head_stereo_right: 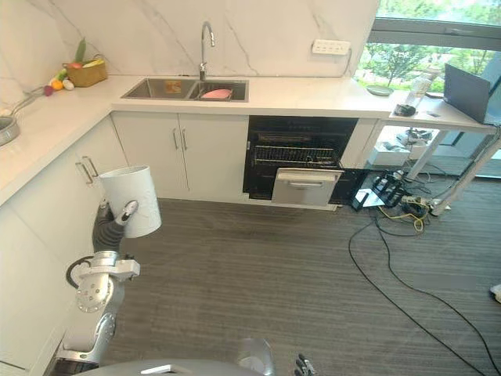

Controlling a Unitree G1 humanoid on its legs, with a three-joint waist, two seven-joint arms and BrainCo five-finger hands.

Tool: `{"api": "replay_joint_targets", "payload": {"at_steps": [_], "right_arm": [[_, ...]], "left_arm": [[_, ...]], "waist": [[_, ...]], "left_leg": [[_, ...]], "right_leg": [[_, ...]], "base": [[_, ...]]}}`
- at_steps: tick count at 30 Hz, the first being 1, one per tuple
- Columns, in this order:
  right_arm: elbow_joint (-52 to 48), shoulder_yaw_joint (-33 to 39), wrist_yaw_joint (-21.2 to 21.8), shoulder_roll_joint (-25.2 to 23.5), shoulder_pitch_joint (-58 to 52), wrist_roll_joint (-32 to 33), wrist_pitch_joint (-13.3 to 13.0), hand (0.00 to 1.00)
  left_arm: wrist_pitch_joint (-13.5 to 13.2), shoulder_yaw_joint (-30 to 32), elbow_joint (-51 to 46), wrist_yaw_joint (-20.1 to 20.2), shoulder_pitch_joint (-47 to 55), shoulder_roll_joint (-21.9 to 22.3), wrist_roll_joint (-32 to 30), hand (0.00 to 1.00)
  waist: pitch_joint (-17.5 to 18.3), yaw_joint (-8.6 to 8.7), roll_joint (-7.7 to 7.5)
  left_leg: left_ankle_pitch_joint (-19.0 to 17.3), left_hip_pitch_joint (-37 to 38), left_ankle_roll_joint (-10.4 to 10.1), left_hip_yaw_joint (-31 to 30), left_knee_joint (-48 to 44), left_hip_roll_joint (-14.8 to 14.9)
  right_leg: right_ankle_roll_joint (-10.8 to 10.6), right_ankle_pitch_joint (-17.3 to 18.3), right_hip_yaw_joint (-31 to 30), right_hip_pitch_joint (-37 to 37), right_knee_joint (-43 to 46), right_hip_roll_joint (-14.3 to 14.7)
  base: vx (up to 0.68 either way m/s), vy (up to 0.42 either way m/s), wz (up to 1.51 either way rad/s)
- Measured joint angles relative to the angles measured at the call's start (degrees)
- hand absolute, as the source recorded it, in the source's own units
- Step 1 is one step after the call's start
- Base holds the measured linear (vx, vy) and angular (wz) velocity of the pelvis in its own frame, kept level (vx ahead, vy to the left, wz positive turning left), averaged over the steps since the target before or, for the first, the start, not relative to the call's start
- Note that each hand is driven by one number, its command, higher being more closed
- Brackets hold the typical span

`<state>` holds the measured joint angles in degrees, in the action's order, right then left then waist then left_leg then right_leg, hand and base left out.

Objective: Walk over to the sink, pick up the cup, carry it to the dishwasher, place the cup inside the dishwasher, then close the dishwasher door

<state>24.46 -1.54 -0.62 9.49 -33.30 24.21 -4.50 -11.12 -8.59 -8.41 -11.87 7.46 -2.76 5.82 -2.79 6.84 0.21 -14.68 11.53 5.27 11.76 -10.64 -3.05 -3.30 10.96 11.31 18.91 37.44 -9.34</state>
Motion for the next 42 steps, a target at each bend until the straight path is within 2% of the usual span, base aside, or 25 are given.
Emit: {"api": "replay_joint_targets", "payload": {"at_steps": [2, 4, 6, 8, 11, 12, 14, 15, 17, 18, 20, 22, 23, 24, 25, 28, 30, 31, 32, 33, 34, 37, 39, 40, 42], "right_arm": [[-1.8, -0.2, -0.3, 0.3, -0.7, -0.7, 0.6, 0.00], [-3.5, -0.9, -1.4, 0.7, -2.1, -2.4, 0.9, 0.00], [-6.8, -0.3, -1.5, 3.2, -4.7, -2.9, 0.9, 0.00], [-8.8, -0.3, -1.9, 4.8, -5.8, -6.5, 0.9, 0.00], [-10.7, -0.2, -5.1, 4.7, -7.8, -9.0, 0.9, 0.00], [-13.2, 0.2, -6.3, 4.6, -9.6, -9.8, 0.9, 0.00], [-17.1, 0.9, -8.0, 4.8, -12.4, -10.9, 0.9, 0.00], [-20.4, 1.3, -8.2, 4.8, -13.3, -8.8, -0.3, 0.00], [-33.7, 2.7, -9.8, 2.4, -3.3, -6.8, -10.9, 0.00], [-35.0, 2.8, -10.3, 1.3, 0.9, -7.3, -12.9, 0.00], [-37.1, 3.9, -12.9, -2.7, 13.0, -10.0, -18.0, 0.00], [-36.2, 4.8, -14.6, -2.9, 17.6, -14.5, -17.2, 0.00], [-34.6, 5.0, -15.6, -3.0, 18.8, -18.3, -15.4, 0.00], [-34.4, 4.8, -16.1, -3.2, 18.6, -20.2, -14.2, 0.00], [-33.6, 4.7, -17.2, -3.9, 18.4, -23.6, -11.6, 0.00], [-32.4, 5.0, -18.3, -4.6, 21.0, -26.4, -8.5, 0.00], [-32.7, 5.1, -18.5, -4.4, 23.4, -26.4, -9.6, 0.00], [-32.6, 4.8, -18.1, -6.1, 24.4, -26.3, -9.4, 0.00], [-32.6, 4.8, -17.3, -7.0, 24.4, -26.0, -9.4, 0.00], [-32.5, 4.3, -15.5, -7.7, 24.3, -24.0, -9.1, 0.00], [-32.5, 3.9, -13.1, -8.0, 24.3, -20.4, -9.1, 0.00], [-32.5, 3.8, -8.2, -9.2, 24.3, -12.6, -9.4, 0.00], [-32.5, 3.4, -4.9, -10.1, 24.2, -9.5, -9.4, 0.00], [-32.7, 2.2, -3.1, -10.7, 24.1, -8.3, -9.4, 0.00], [-33.5, 1.3, -1.1, -9.5, 24.4, -7.5, -9.4, 0.00]], "left_arm": [[0.0, -0.6, -0.6, 0.1, 0.2, 0.8, -0.1, 1.00], [-1.1, -0.6, -5.1, 0.6, 2.3, 1.1, -0.5, 1.00], [-1.4, -1.1, -5.4, 1.0, 4.0, 3.0, -0.6, 1.00], [-1.4, -1.6, -5.4, 1.1, 4.7, 4.9, -0.5, 1.00], [-1.8, -2.4, -5.5, 2.0, 7.0, 6.1, -0.5, 1.00], [-1.8, -2.9, -5.6, 2.6, 8.2, 6.1, -0.5, 1.00], [-1.8, -2.7, -5.6, 3.5, 9.5, 5.7, -0.4, 1.00], [-1.8, -2.4, -6.0, 3.6, 10.2, 5.7, -0.3, 1.00], [-1.9, -0.5, -7.0, 3.9, 11.1, 5.8, 1.1, 1.00], [-1.9, -0.2, -7.0, 4.0, 10.8, 5.7, 1.4, 1.00], [-2.0, -0.5, -7.5, 5.3, 9.1, 5.4, 2.0, 1.00], [-2.1, -0.3, -9.0, 5.1, 8.2, 4.9, 3.0, 1.00], [-2.2, -0.1, -9.0, 5.1, 7.7, 4.0, 3.7, 1.00], [-2.3, 0.0, -9.2, 5.1, 7.3, 3.6, 4.1, 1.00], [-2.4, 0.8, -9.3, 4.7, 5.7, 3.1, 4.7, 1.00], [-1.4, 2.5, -11.0, 4.3, 2.1, 2.4, 5.4, 1.00], [-1.6, 1.8, -11.6, 4.6, 0.7, 2.4, 5.3, 1.00], [-1.2, 2.0, -11.2, 4.8, 0.1, 1.2, 5.2, 1.00], [-0.5, 2.3, -11.2, 4.7, -0.1, 1.1, 5.2, 1.00], [0.4, 3.0, -10.7, 4.4, 0.0, 1.3, 5.1, 1.00], [0.6, 4.0, -10.2, 3.6, 0.0, 1.2, 5.1, 1.00], [-0.4, 6.4, -10.1, 2.7, -0.1, 0.4, 4.5, 1.00], [-2.1, 7.2, -9.9, 2.1, 1.6, -0.5, 2.8, 1.00], [-3.6, 7.5, -9.7, 1.2, 3.2, -1.1, 1.3, 1.00], [-4.4, 7.2, -9.1, -0.7, 4.0, 0.8, -0.5, 1.00]], "waist": [[0.2, 0.00, 1.14], [0.7, -0.12, 0.82], [3.2, -0.12, 4.68], [3.2, -0.43, 6.02], [2.1, -2.44, 6.74], [1.6, -2.76, 7.61], [1.2, -2.68, 7.69], [0.8, -3.09, 7.18], [0.9, -4.82, 6.41], [1.1, -5.26, 6.12], [1.3, -7.01, 3.18], [1.2, -7.26, 2.32], [1.8, -8.01, 1.32], [2.0, -8.11, 0.68], [1.8, -7.15, -1.62], [0.7, -6.98, -1.90], [1.0, -6.52, -1.30], [0.1, -5.54, -3.50], [-0.4, -4.80, -3.72], [-1.6, -3.97, -2.60], [-2.3, -3.46, -0.62], [-2.1, -2.90, -0.34], [-2.2, -3.13, -1.58], [-1.6, -3.55, -3.82], [-2.0, -4.79, -1.17]], "left_leg": [[-2.6, 2.3, -0.8, -0.6, -0.6, 0.2], [-7.0, 7.4, -2.9, -3.0, -0.1, -0.3], [-8.5, 9.4, -4.0, -4.3, -1.6, 2.3], [-6.4, 6.4, -5.6, -3.8, -13.7, 5.1], [13.6, -5.5, -9.2, -4.2, -44.4, 10.2], [14.3, -10.2, -9.2, -3.9, -52.8, 12.5], [9.8, -16.4, -6.4, -2.6, -57.8, 14.8], [7.0, -18.9, -5.6, -1.2, -56.5, 15.3], [1.7, -22.9, -5.7, 2.3, -40.2, 16.6], [1.6, -23.2, -6.0, 2.2, -33.7, 16.4], [6.4, -22.4, -6.8, -2.5, -4.4, 12.2], [11.5, -23.1, -9.5, -3.8, 2.4, 11.4], [18.0, -21.1, -10.2, -2.4, 1.6, 10.4], [20.5, -20.6, -8.8, -2.0, 0.4, 9.7], [15.8, -21.2, -7.3, -0.6, -5.4, 8.4], [7.6, -22.9, -7.8, 0.8, -18.4, 8.9], [5.3, -17.3, -5.9, 1.0, -10.6, 6.6], [4.0, -13.4, -4.3, 3.4, -9.4, 4.2], [3.2, -11.7, -3.8, 4.0, -9.2, 3.9], [1.7, -7.8, -3.8, 5.3, -8.3, 4.8], [1.3, -4.6, -4.0, 6.8, -6.2, 6.6], [1.1, -0.1, -5.1, 10.1, -1.7, 8.1], [0.3, 2.3, -6.5, 12.2, -0.6, 7.4], [0.0, 3.4, -6.8, 12.0, -0.2, 5.0], [-0.3, 4.1, -6.6, 11.3, 0.3, 6.2]], "right_leg": [[-0.6, -5.1, 2.2, 0.2, -12.8, 1.0], [1.3, -10.7, 2.9, -1.2, -20.4, 1.8], [4.4, -15.6, 2.0, -2.0, -17.4, 4.1], [4.7, -10.3, 3.7, -4.9, -14.5, 4.8], [5.0, -3.7, 2.6, -12.0, -13.6, 6.4], [5.1, -1.1, 2.7, -15.1, -13.6, 7.0], [5.2, 2.3, 2.3, -19.5, -13.8, 7.4], [5.1, 3.7, 1.1, -21.3, -13.9, 7.3], [5.3, 4.8, -3.3, -22.9, -15.8, 7.9], [5.6, 4.6, -4.7, -23.2, -16.7, 8.1], [4.4, 5.3, -9.1, -24.9, -19.5, 7.1], [2.5, 7.6, -11.8, -26.1, -19.5, 6.5], [1.1, 9.0, -14.5, -27.7, -19.6, 5.0], [0.3, 9.7, -15.6, -28.7, -19.5, 4.1], [0.3, 9.2, -17.4, -29.6, -19.1, 1.4], [1.4, 2.4, -20.7, -28.7, -12.7, 0.4], [-2.3, -0.6, -19.4, -22.1, 1.5, -1.7], [-3.1, -4.7, -19.4, -18.1, 12.1, -5.3], [-1.9, -5.5, -17.8, -16.4, 16.0, -6.6], [2.1, -3.0, -11.5, -12.9, 22.0, -7.8], [3.1, -0.3, -5.1, -10.5, 22.3, -7.2], [1.5, 1.4, 4.8, -6.2, 8.5, -4.1], [2.2, -3.8, 10.9, -6.0, -7.6, -0.4], [9.2, -8.5, 15.2, -6.8, -14.3, 0.3], [10.3, -8.9, 16.4, -7.2, -16.2, 2.1]], "base": [[0.56, -0.018, 0.27], [0.67, -0.079, 0.47], [0.76, -0.150, 0.55], [0.73, -0.195, 0.43], [0.54, -0.157, 0.00], [0.62, -0.106, -0.09], [0.49, -0.081, -0.02], [0.44, -0.042, -0.56], [0.45, 0.021, -1.35], [0.42, 0.114, -1.59], [0.46, 0.174, -1.13], [0.53, 0.275, -0.90], [0.59, 0.340, -1.04], [0.65, 0.363, -0.80], [0.61, 0.359, -0.53], [0.53, 0.411, -0.77], [0.29, 0.310, -0.93], [0.23, 0.157, -0.50], [0.34, 0.225, -0.52], [0.29, 0.164, -0.58], [0.25, 0.178, -0.68], [0.25, 0.115, -0.65], [0.39, -0.001, -0.68], [0.38, -0.027, -1.01], [0.31, -0.022, -1.07]]}}
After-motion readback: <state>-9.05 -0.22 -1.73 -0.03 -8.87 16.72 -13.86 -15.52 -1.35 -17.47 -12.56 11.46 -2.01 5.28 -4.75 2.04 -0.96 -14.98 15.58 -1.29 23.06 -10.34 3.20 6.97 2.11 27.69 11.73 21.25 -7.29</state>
